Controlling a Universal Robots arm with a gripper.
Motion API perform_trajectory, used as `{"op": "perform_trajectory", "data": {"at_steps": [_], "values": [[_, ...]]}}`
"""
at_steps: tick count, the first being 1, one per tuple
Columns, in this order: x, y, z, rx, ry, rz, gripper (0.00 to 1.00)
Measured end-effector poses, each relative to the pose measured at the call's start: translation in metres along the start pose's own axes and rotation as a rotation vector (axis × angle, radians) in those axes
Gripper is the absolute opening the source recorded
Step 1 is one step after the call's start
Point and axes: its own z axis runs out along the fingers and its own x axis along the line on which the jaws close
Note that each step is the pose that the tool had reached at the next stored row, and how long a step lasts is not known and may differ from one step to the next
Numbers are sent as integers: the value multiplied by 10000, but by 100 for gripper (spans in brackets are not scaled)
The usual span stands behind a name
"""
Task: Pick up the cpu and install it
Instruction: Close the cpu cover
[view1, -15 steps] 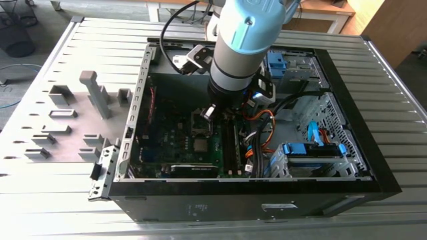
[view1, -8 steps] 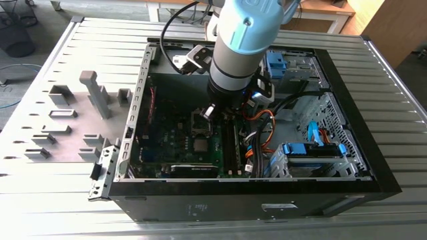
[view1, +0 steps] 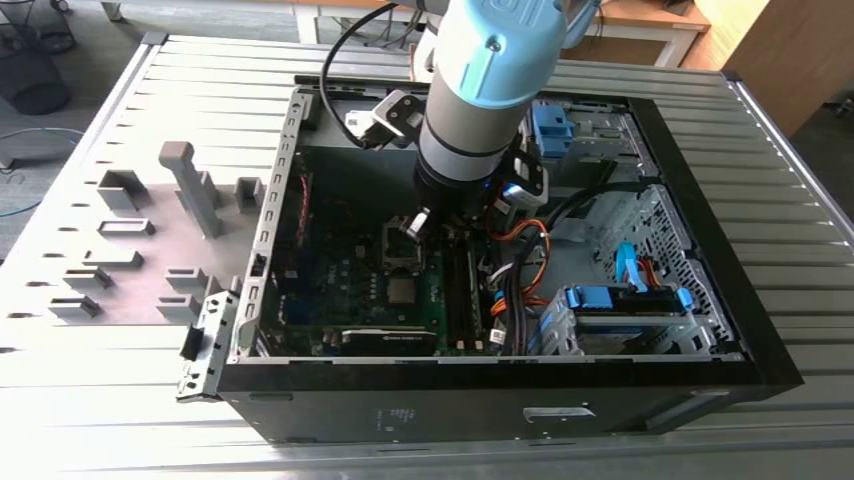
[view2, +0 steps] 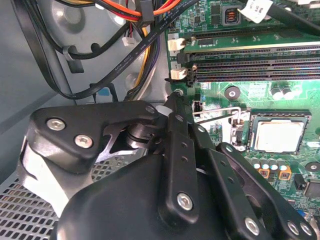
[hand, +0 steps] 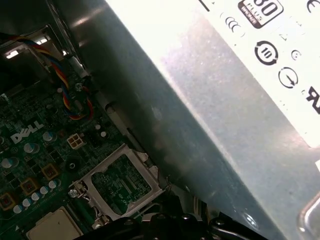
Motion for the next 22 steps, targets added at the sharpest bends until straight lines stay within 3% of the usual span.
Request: {"op": "perform_trajectory", "data": {"at_steps": [22], "values": [[29, 26, -70, 6, -56, -12, 11]]}}
